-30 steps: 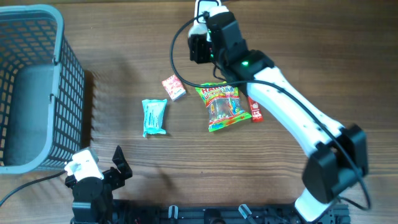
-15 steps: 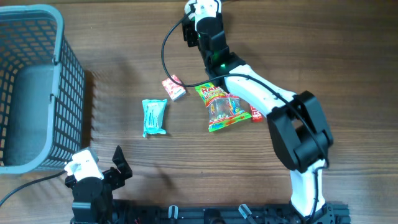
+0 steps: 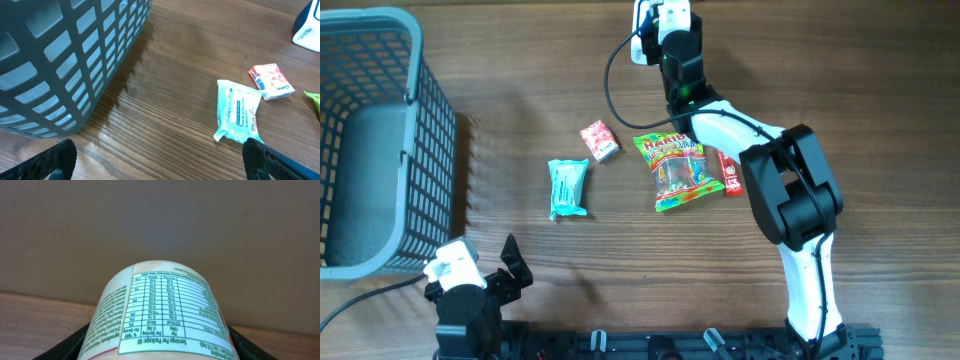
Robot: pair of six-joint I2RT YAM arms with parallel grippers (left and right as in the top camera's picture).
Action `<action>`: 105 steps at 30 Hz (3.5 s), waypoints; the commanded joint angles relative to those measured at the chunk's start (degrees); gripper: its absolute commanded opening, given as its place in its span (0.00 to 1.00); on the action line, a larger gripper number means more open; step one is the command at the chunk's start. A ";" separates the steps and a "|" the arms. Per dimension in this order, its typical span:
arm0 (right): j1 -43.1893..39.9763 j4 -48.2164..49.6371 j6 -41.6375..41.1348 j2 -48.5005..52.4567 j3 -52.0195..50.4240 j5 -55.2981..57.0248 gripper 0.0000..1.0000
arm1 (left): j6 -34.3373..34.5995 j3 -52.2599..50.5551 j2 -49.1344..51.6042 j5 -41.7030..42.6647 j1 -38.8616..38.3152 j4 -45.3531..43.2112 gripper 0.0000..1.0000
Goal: Scan the item barcode
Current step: 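Hold jar label in front of the scanner, then carry jar away from scanner toward the right, then move right gripper down over the Haribo Worms bag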
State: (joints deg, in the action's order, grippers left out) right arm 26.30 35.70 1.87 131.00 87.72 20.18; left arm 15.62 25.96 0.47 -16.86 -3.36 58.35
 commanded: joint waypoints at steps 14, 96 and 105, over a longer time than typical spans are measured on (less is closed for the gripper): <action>0.28 -1.11 -3.37 1.66 4.81 -0.28 0.62 | 0.28 -0.24 -0.17 -0.57 0.22 -0.07 1.00; -38.32 -105.50 -21.62 -35.34 11.69 -38.80 0.99 | 0.28 -0.24 -0.17 -0.57 0.22 -0.04 1.00; -4.09 -103.23 -14.21 -25.44 3.63 -18.47 0.99 | 0.28 -0.24 -0.17 -0.57 0.22 -0.04 1.00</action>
State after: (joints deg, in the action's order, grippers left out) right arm 14.63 -68.66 -14.81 100.79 94.43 -9.63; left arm 15.62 25.96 0.47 -16.84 -3.36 58.35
